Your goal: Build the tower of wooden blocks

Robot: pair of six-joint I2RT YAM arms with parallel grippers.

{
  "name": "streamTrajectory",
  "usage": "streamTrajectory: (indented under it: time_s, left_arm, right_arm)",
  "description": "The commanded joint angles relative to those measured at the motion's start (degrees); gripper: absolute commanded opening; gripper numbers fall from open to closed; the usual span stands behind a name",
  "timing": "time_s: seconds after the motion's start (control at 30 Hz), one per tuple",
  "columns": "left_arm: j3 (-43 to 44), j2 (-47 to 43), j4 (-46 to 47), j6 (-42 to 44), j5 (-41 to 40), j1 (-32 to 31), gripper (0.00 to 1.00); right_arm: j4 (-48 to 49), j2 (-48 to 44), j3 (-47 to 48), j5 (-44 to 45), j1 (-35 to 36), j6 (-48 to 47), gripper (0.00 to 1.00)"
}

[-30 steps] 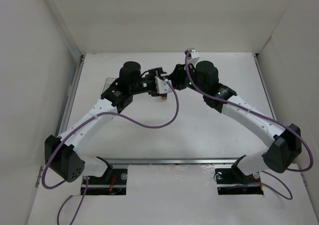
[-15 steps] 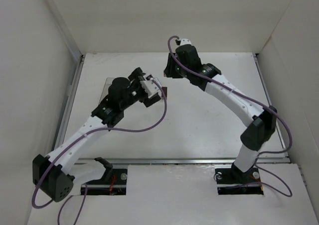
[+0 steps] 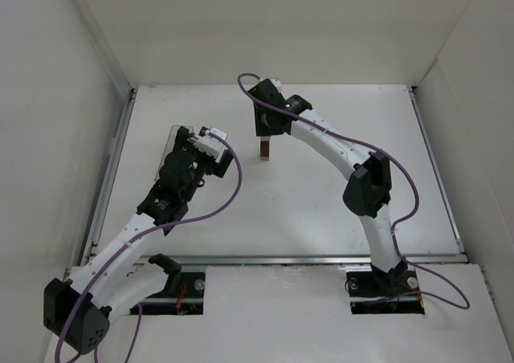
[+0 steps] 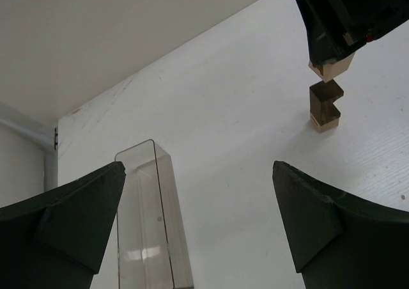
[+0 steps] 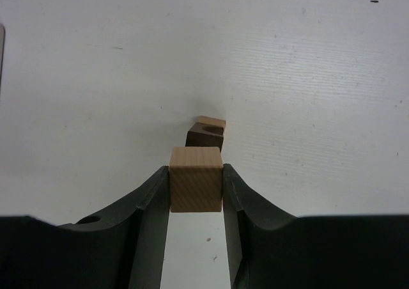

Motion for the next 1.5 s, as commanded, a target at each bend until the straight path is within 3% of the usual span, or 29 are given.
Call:
streamTrajectory:
  time_s: [0.0, 0.5, 1.47]
  left_arm:
    - [-1.19, -2.53, 6.0, -3.21, -1.69, 0.74, 1.0]
    - [-4.53, -3.68, 8.2, -4.26, 0.59, 2.42, 1.0]
    - [-5.67, -4.73, 8.2, -4.26, 1.65, 2.95, 1.0]
  right_arm:
    - [-2.91, 0.18, 4.99, 2.33, 0.99, 0.53, 0.0]
    - [-3.44, 5.71, 6.75, 1.8, 0.99, 2.11, 0.0]
    - [-2.91, 5.72, 7.37, 5.76, 0.99, 9.4, 0.0]
